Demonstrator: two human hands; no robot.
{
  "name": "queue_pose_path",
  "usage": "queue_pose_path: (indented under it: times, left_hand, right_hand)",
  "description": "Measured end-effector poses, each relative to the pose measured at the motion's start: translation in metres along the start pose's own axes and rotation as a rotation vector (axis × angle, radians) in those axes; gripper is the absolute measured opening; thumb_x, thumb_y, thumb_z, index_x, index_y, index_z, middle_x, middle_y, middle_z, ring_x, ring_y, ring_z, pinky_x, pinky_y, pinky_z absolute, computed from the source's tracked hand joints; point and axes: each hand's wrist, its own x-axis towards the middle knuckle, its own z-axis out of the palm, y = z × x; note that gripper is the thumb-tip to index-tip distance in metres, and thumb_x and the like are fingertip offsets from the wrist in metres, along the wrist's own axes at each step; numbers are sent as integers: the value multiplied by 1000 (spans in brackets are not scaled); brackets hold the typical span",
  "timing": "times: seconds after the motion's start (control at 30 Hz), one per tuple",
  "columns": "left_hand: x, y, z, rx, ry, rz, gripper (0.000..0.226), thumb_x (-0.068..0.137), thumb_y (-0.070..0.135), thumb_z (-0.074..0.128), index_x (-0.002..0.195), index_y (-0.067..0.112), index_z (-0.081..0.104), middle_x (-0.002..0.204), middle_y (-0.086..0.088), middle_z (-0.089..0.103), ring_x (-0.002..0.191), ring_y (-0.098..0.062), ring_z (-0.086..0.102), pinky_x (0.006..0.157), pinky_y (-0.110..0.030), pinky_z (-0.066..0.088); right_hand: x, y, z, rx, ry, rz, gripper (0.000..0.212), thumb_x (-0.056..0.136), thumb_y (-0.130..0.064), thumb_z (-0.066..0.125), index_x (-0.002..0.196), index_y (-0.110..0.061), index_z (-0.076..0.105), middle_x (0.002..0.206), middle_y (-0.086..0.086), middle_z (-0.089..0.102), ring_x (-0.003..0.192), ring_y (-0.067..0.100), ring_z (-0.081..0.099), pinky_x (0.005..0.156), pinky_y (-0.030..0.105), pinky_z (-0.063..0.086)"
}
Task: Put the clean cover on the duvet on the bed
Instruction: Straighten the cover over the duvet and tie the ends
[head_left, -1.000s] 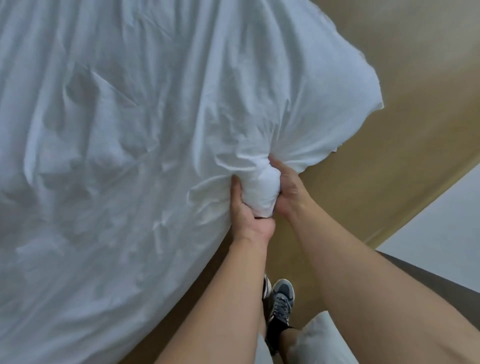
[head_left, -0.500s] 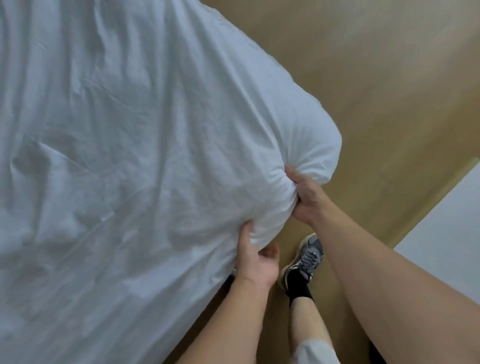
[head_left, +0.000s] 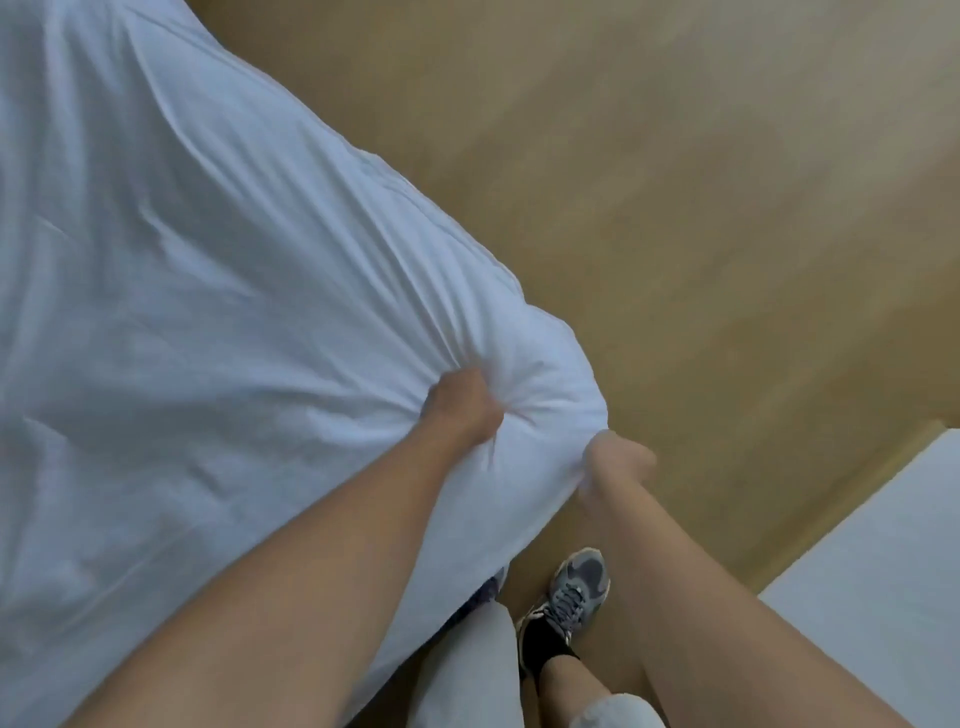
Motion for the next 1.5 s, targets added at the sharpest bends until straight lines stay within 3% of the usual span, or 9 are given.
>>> queue_pose_path:
  times: [0.17,0.27,0.47,0.67,0.83,1.03,1.3,1.4,1.5]
  left_hand:
    - [28,-10,-9,-57,-6,142,13,87,27,59,76,21,55,91,1,63,96,-27,64,71,-31,42]
    - [75,-40,-60,138,436,81,46,79,55,66,118,31,58,134,-3,49,127,-28,46,100,-44,32]
    - [122,-55,-47,0,354,-130,87,69,77,50,149,54,28,165,4,-25,150,-29,-30,115,-69,-12]
    - [110,-52,-66,-272,493,-79,56,70,51,52,126,44,59,165,8,25,154,-27,15,120,-54,14]
    - [142,-70,-172,-556,1065,-354,45,77,52,54,106,20,68,116,-2,56,105,-32,57,80,-45,47]
    - [223,-71,-268,-665,399,-705,118,62,82,68,153,27,17,145,-6,22,129,-37,31,96,-59,44]
    - [257,-74,-272,-885,632,-918,18,75,4,53,86,7,67,90,-19,70,90,-42,65,71,-35,45]
    - [226,-70,-275,-1009,743,-820,14,62,14,37,60,12,51,57,-3,59,60,-33,56,51,-31,37]
    - [208,-74,-287,-974,403,-690,14,71,11,43,69,16,56,70,2,64,73,-26,66,56,-25,48]
  right_hand:
    - [-24,-124,83,-470,-278,-595,60,86,-56,69,129,-18,53,127,-1,61,109,20,59,92,39,49]
    - [-40,-156,163,-690,-517,-685,84,79,-66,71,145,-20,45,145,0,53,129,22,53,100,36,44]
    - [-28,-195,279,-737,-667,-723,94,60,-84,69,133,-28,51,121,-13,64,114,17,62,93,36,51]
    - [-28,-222,346,-766,-749,-806,38,81,-49,80,103,-20,71,93,-4,76,87,18,73,77,39,61]
    - [-3,-233,303,-990,-559,-994,25,93,-41,67,85,-18,64,81,0,71,82,26,70,72,40,55]
    - [-22,-281,348,-1124,-862,-532,37,89,-44,69,98,-9,75,96,12,77,92,29,74,87,51,59]
    - [-116,-356,568,-1153,-1206,-347,85,74,-65,77,138,-13,54,129,4,67,113,22,67,97,39,53]
    - [-128,-346,584,-1119,-1206,-380,50,77,-45,82,110,-10,68,100,5,76,87,23,75,69,35,63]
    - [-113,-350,561,-1119,-1180,-634,28,83,-49,68,86,-21,68,75,-14,74,68,7,71,55,23,57]
